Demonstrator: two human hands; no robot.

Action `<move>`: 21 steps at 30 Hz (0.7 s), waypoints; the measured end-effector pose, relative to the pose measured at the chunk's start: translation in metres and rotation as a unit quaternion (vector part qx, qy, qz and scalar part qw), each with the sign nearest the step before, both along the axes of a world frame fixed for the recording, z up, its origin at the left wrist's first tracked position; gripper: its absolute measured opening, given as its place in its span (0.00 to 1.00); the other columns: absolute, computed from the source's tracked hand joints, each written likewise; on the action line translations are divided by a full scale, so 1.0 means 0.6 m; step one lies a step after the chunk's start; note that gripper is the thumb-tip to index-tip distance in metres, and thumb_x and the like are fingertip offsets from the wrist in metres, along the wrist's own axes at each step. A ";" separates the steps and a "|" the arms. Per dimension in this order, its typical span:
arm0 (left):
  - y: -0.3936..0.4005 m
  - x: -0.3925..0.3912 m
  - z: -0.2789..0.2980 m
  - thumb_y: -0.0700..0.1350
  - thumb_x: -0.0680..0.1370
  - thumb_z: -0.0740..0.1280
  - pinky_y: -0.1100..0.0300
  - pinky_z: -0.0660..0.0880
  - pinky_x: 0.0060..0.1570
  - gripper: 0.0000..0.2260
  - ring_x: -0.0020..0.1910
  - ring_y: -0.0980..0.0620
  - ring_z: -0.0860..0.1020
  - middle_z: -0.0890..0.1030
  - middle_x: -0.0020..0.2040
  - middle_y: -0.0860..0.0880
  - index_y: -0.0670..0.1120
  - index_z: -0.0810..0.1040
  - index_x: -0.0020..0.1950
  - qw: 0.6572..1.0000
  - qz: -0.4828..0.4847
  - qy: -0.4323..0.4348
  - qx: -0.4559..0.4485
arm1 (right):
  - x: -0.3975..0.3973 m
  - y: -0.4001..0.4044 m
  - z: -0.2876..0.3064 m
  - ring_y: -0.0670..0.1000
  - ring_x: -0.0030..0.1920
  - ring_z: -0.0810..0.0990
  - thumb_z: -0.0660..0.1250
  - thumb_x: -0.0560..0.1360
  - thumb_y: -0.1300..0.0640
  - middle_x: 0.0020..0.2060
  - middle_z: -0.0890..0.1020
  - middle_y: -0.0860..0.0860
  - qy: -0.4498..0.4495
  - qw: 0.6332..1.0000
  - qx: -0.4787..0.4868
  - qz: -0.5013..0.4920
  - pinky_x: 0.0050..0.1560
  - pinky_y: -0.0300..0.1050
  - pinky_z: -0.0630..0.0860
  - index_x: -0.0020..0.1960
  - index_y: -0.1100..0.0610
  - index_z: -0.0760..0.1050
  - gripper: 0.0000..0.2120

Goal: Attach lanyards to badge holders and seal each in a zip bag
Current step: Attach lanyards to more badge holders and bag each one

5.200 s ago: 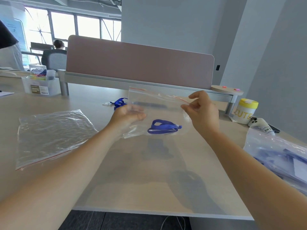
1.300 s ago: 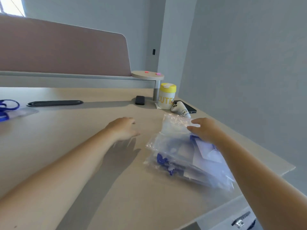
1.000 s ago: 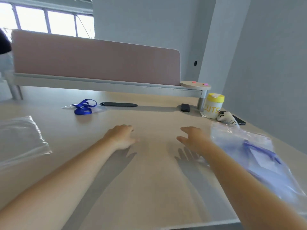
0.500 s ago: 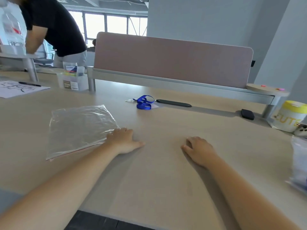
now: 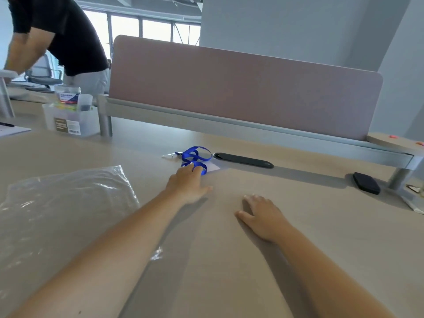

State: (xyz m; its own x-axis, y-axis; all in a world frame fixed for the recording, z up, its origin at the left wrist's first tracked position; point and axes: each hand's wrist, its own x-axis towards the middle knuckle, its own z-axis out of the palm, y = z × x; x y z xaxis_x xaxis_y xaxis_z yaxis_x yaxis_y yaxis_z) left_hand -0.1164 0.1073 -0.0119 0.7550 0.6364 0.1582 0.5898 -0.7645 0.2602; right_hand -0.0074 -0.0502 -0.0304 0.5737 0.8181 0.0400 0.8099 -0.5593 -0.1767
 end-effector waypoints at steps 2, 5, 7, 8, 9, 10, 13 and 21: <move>0.027 0.025 -0.011 0.60 0.75 0.59 0.50 0.64 0.64 0.27 0.69 0.45 0.63 0.65 0.69 0.47 0.47 0.62 0.69 1.000 -0.002 0.021 0.013 | 0.016 0.013 -0.001 0.55 0.69 0.64 0.56 0.76 0.42 0.69 0.66 0.55 -0.007 1.000 -0.003 0.004 0.69 0.48 0.60 0.69 0.55 0.62 0.26; 0.051 0.042 -0.027 0.63 0.75 0.55 0.49 0.57 0.70 0.29 0.73 0.46 0.58 0.60 0.73 0.48 0.50 0.58 0.72 0.998 0.007 0.062 -0.002 | 0.031 0.021 -0.004 0.55 0.68 0.65 0.57 0.75 0.41 0.67 0.69 0.54 -0.014 1.000 0.009 0.011 0.68 0.47 0.61 0.67 0.54 0.64 0.26; 0.053 0.044 -0.033 0.63 0.76 0.52 0.46 0.54 0.71 0.29 0.74 0.47 0.55 0.57 0.75 0.50 0.51 0.55 0.73 0.996 0.007 0.085 -0.008 | 0.033 0.023 -0.005 0.55 0.66 0.67 0.57 0.74 0.41 0.64 0.71 0.54 -0.015 1.000 0.020 0.012 0.67 0.48 0.63 0.66 0.54 0.66 0.25; 0.050 0.043 -0.032 0.63 0.76 0.51 0.45 0.52 0.72 0.29 0.75 0.48 0.55 0.57 0.76 0.50 0.51 0.55 0.73 0.996 0.000 0.091 -0.009 | 0.033 0.023 -0.005 0.55 0.65 0.67 0.58 0.74 0.41 0.64 0.71 0.54 -0.015 1.000 0.023 0.010 0.66 0.48 0.63 0.66 0.54 0.66 0.25; 0.043 0.041 -0.030 0.63 0.76 0.52 0.45 0.51 0.72 0.28 0.75 0.48 0.55 0.56 0.76 0.50 0.51 0.56 0.73 0.995 -0.010 0.095 -0.012 | 0.032 0.023 -0.005 0.55 0.65 0.68 0.58 0.74 0.41 0.63 0.72 0.54 -0.013 1.000 0.025 0.009 0.66 0.48 0.64 0.65 0.55 0.67 0.25; 0.034 0.038 -0.026 0.62 0.77 0.52 0.44 0.51 0.72 0.28 0.75 0.48 0.55 0.57 0.76 0.50 0.51 0.57 0.73 0.995 -0.025 0.096 -0.015 | 0.031 0.022 -0.004 0.55 0.64 0.69 0.58 0.74 0.42 0.62 0.72 0.55 -0.010 0.999 0.031 0.009 0.65 0.49 0.65 0.64 0.55 0.68 0.24; -0.006 0.028 -0.017 0.61 0.77 0.53 0.45 0.51 0.72 0.27 0.75 0.49 0.55 0.58 0.75 0.50 0.50 0.58 0.72 0.992 -0.072 0.103 -0.021 | 0.026 0.011 0.000 0.56 0.63 0.70 0.60 0.75 0.45 0.62 0.73 0.56 0.013 0.998 0.054 0.005 0.63 0.48 0.67 0.62 0.58 0.69 0.22; -0.143 -0.013 -0.002 0.60 0.77 0.54 0.51 0.53 0.71 0.27 0.75 0.48 0.55 0.56 0.76 0.49 0.51 0.56 0.74 0.977 -0.163 0.135 -0.028 | -0.011 -0.087 0.015 0.54 0.70 0.63 0.59 0.77 0.49 0.71 0.64 0.54 0.066 0.993 0.093 -0.026 0.68 0.46 0.60 0.71 0.58 0.58 0.26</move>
